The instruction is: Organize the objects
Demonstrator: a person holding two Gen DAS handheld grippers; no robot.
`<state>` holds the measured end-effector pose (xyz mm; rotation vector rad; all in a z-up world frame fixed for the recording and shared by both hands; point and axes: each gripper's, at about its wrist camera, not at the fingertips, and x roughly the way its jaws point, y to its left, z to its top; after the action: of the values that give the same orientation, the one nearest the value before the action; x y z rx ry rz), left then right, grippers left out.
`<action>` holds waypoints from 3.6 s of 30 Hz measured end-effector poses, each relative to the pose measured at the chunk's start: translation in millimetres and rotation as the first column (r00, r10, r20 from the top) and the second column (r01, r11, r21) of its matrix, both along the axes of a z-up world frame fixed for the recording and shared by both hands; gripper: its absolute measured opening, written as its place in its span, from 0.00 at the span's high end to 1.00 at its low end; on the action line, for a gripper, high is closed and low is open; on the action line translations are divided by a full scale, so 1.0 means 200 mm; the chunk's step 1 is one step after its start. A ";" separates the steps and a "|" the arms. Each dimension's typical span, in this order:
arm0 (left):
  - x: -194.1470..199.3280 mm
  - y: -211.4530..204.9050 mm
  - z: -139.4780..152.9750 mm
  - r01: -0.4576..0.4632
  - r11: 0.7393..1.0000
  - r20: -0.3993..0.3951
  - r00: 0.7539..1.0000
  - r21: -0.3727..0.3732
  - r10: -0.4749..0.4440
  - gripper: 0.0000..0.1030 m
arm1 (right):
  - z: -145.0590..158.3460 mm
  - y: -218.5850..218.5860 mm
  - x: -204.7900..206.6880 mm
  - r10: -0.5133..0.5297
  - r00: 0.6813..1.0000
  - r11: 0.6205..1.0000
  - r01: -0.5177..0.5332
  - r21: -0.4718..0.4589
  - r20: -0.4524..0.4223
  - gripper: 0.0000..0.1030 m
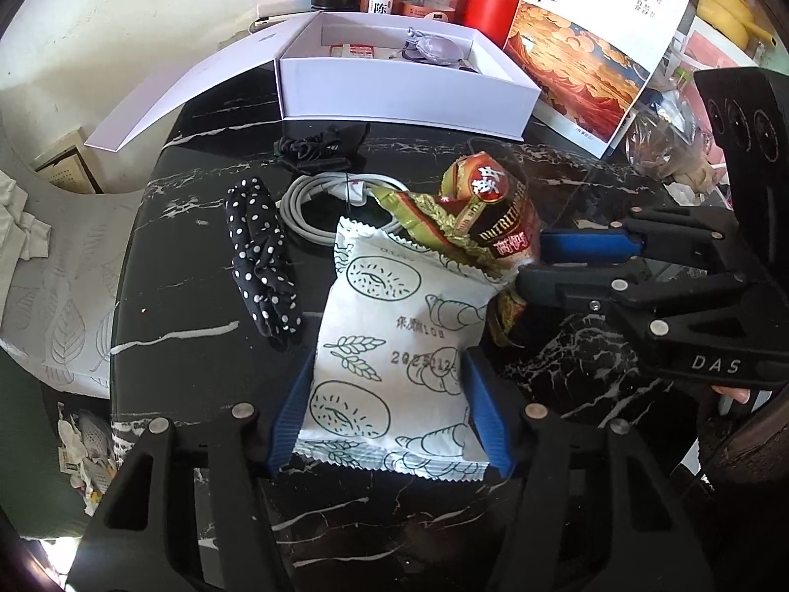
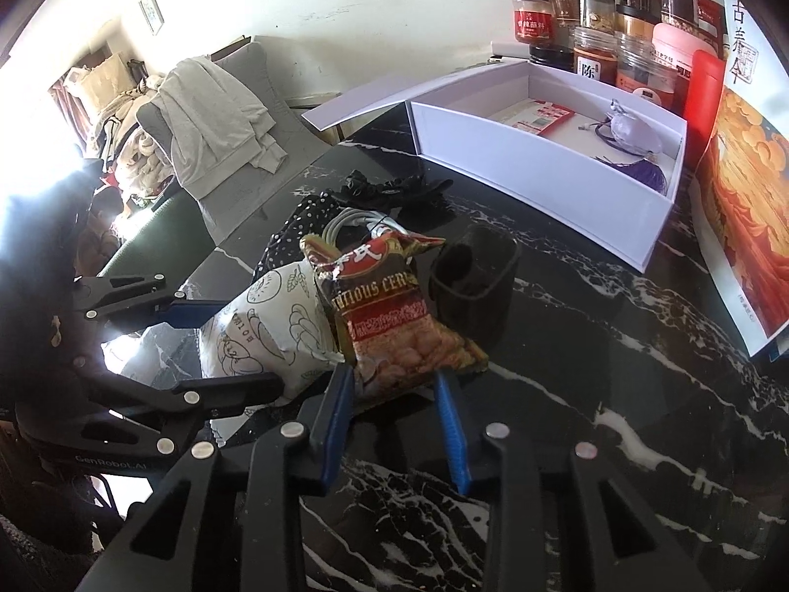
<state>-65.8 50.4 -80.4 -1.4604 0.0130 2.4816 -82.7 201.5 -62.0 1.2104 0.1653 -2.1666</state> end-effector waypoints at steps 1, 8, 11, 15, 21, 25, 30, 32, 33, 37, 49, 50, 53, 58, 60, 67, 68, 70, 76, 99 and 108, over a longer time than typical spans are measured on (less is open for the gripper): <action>0.01 0.00 0.00 -0.005 1.000 0.004 1.000 0.001 0.005 0.43 | 0.00 0.01 0.01 -0.006 1.000 1.000 0.006 0.005 -0.008 0.67; 0.10 -0.05 0.02 -0.086 0.996 0.024 0.996 -0.032 0.087 0.44 | 0.03 0.02 0.03 -0.004 0.999 1.000 0.005 0.021 -0.038 0.49; 0.15 -0.10 0.02 -0.108 0.994 0.031 0.994 -0.035 0.109 0.44 | 0.04 0.00 0.02 0.000 0.999 1.000 0.001 0.024 -0.053 0.39; 0.18 -0.16 0.02 -0.136 0.991 0.037 0.990 -0.018 0.137 0.43 | 0.05 -0.04 -0.02 0.021 0.997 0.999 -0.019 0.032 -0.072 0.39; 0.15 -0.19 -0.01 -0.148 0.989 0.057 0.987 -0.019 0.149 0.31 | -0.02 -0.13 -0.10 0.061 0.997 0.994 -0.056 0.092 -0.056 0.39; 0.12 -0.17 -0.04 -0.138 0.990 0.056 0.989 -0.029 0.139 0.28 | -0.03 -0.14 -0.10 0.071 0.996 0.993 -0.065 0.099 -0.060 0.39; 0.10 -0.14 -0.05 -0.125 0.990 0.028 0.992 -0.058 0.127 0.27 | -0.03 -0.14 -0.08 0.081 0.994 0.991 -0.073 0.112 -0.072 0.51; 0.10 -0.13 -0.05 -0.127 0.990 0.019 0.992 -0.060 0.128 0.33 | -0.02 -0.13 -0.07 0.081 0.994 0.992 -0.073 0.107 -0.072 0.55; 0.10 -0.13 -0.04 -0.123 0.991 0.012 0.992 -0.054 0.123 0.36 | -0.02 -0.12 -0.06 0.082 0.994 0.992 -0.075 0.105 -0.072 0.56; 0.11 -0.12 -0.04 -0.128 0.991 0.009 0.992 -0.042 0.128 0.40 | -0.02 -0.08 -0.03 0.069 0.996 0.993 -0.063 0.102 -0.061 0.58; 0.12 0.02 -0.03 -0.065 0.998 0.020 0.998 -0.025 0.065 0.42 | 0.01 0.24 0.10 -0.041 0.999 0.985 0.046 0.168 -0.032 0.59; 0.13 0.05 -0.03 -0.053 0.998 0.019 0.998 -0.019 0.053 0.42 | 0.01 0.28 0.11 -0.057 0.998 0.983 0.061 0.173 -0.025 0.59; 0.12 0.14 -0.03 0.006 1.000 0.017 1.000 0.012 -0.006 0.42 | 0.02 0.37 0.17 -0.088 0.996 0.978 0.090 0.189 -0.018 0.59; 0.13 0.31 -0.02 0.089 0.996 0.014 0.996 0.002 -0.089 0.42 | 0.04 0.46 0.23 -0.113 0.993 0.975 0.114 0.190 -0.018 0.59; 0.13 0.37 -0.02 0.113 0.994 0.014 0.993 -0.002 -0.113 0.42 | 0.04 0.48 0.24 -0.109 0.994 0.978 0.112 0.173 -0.028 0.58; 0.15 0.41 -0.03 0.141 0.989 0.012 0.990 -0.031 -0.141 0.40 | 0.04 0.43 0.24 -0.055 0.996 0.985 0.066 0.161 -0.071 0.43; 0.14 0.41 -0.03 0.141 0.989 0.011 0.990 -0.032 -0.141 0.39 | 0.03 0.42 0.23 -0.048 0.996 0.984 0.060 0.167 -0.073 0.41; 0.14 0.41 -0.03 0.143 0.989 0.011 0.990 -0.040 -0.143 0.38 | 0.00 0.40 0.21 -0.041 0.996 0.982 0.054 0.181 -0.076 0.40; 0.13 0.44 -0.05 0.159 0.981 0.002 0.987 -0.113 -0.160 0.29 | -0.05 0.40 0.19 -0.028 0.998 0.983 0.038 0.181 -0.060 0.35; 0.10 0.40 -0.01 0.119 0.990 -0.019 0.993 -0.079 -0.121 0.46 | -0.04 0.42 0.17 -0.087 0.994 0.985 0.096 0.144 -0.073 0.61; 0.12 0.36 0.09 0.102 0.992 -0.053 0.993 -0.069 -0.106 0.47 | 0.05 0.40 0.18 -0.075 0.992 0.987 0.089 0.134 -0.105 0.61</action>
<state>-42.0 123.3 -61.7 -1.3778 0.1794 2.4591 -46.2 281.9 -52.4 1.2048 0.3183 -2.3218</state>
